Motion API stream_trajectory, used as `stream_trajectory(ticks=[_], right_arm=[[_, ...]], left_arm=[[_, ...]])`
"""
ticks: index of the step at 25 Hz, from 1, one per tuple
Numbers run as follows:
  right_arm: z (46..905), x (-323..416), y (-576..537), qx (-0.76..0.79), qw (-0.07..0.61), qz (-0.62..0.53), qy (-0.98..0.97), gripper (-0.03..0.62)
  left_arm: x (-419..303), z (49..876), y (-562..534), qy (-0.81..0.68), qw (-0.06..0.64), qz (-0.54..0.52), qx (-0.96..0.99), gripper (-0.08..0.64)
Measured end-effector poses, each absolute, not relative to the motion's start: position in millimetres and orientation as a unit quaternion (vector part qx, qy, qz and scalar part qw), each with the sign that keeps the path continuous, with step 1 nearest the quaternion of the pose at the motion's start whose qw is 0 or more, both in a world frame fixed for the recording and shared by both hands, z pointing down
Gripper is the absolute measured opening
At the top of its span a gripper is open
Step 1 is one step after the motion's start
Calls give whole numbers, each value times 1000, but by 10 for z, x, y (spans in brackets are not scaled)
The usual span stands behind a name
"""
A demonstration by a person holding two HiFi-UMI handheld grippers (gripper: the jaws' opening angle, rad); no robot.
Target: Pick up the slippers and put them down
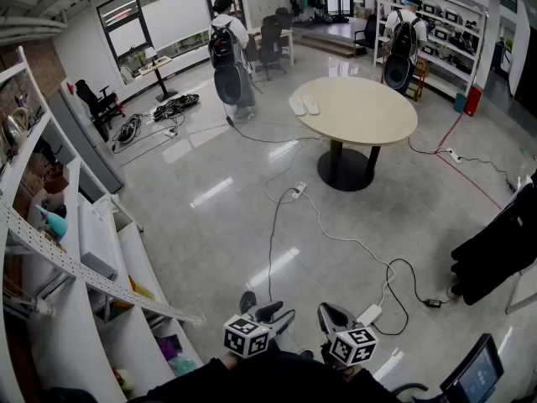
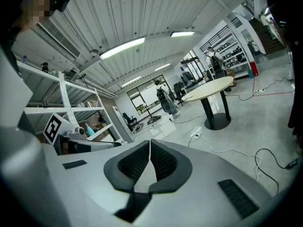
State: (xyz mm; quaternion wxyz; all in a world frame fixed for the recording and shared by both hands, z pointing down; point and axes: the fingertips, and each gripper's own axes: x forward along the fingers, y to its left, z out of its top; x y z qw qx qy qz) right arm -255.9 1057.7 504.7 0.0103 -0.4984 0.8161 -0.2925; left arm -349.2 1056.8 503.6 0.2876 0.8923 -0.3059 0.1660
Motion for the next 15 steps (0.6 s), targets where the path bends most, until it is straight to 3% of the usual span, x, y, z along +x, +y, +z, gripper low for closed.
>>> stream_trajectory(ticks=[15], right_arm=[[5197, -2326, 10545, -519, -3, -289, 804, 21]], left_arm=[[-3221, 5214, 10459, -289, 306, 178, 889, 189]])
